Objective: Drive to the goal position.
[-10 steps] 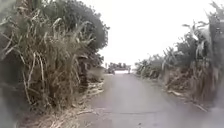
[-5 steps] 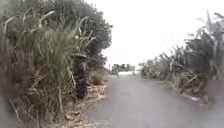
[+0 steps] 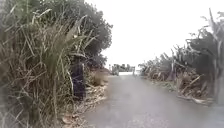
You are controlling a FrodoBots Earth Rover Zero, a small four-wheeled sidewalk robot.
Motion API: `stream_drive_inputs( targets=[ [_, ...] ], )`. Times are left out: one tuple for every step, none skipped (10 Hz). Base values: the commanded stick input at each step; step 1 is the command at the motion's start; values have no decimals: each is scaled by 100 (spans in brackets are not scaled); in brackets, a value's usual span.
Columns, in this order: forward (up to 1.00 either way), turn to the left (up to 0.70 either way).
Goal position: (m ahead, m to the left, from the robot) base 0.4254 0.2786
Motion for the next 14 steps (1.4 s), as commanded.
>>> stream_drive_inputs(
  targets=[
    [0, 0],
    [0, 0],
    [0, 0],
    [100, 0],
    [100, 0],
    [100, 0],
    [100, 0],
    [100, 0],
    [100, 0],
    [70, 0],
    [36, 0],
    [1, 0],
    [0, 0],
    [0, 0]
  ],
)
